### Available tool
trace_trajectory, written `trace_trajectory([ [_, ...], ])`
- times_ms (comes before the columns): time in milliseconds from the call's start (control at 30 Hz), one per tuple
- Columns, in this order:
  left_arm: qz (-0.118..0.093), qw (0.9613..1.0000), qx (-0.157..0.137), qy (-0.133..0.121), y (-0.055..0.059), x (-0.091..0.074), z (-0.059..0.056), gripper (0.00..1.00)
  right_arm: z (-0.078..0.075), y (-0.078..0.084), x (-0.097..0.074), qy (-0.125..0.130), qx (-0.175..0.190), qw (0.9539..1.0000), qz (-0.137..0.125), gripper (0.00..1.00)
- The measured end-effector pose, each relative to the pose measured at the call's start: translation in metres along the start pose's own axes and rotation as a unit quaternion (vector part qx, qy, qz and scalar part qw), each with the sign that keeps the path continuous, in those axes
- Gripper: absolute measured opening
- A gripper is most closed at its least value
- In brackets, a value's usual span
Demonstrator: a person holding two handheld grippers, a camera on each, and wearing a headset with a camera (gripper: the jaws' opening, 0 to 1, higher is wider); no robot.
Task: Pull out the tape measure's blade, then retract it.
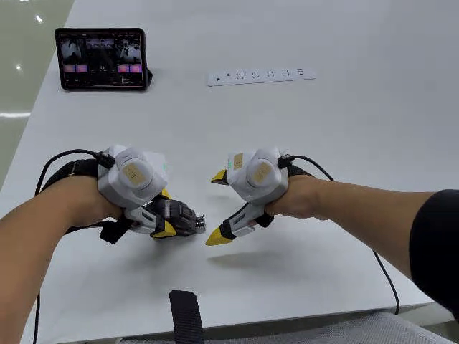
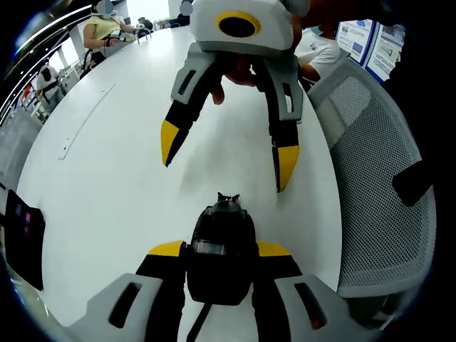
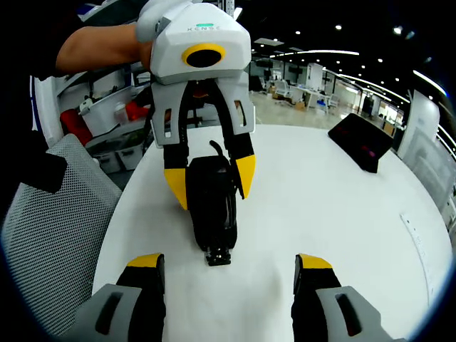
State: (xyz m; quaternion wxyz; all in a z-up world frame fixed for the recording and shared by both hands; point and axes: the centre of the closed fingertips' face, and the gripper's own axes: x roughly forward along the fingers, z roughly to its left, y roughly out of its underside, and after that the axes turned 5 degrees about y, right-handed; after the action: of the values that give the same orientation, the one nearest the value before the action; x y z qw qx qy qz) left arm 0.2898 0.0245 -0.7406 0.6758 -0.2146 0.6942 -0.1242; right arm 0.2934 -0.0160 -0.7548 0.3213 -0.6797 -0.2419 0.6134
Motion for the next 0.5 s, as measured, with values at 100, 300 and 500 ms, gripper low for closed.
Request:
trace_trajectory([
  [100,-0.005,1.0000,-0.001,-0.003,-0.001,0.000,0.000,0.31,0.006,0.008,0.005,-0.014,-0.024,0.9994,0.019,0.60],
  [300,-0.002,1.0000,0.005,-0.004,0.000,0.001,0.000,0.31,0.009,0.011,0.010,-0.021,-0.030,0.9990,0.027,0.46],
  [500,0.000,0.9999,0.009,-0.009,0.000,0.001,0.001,0.31,0.008,0.005,0.016,-0.025,-0.032,0.9989,0.022,0.34],
])
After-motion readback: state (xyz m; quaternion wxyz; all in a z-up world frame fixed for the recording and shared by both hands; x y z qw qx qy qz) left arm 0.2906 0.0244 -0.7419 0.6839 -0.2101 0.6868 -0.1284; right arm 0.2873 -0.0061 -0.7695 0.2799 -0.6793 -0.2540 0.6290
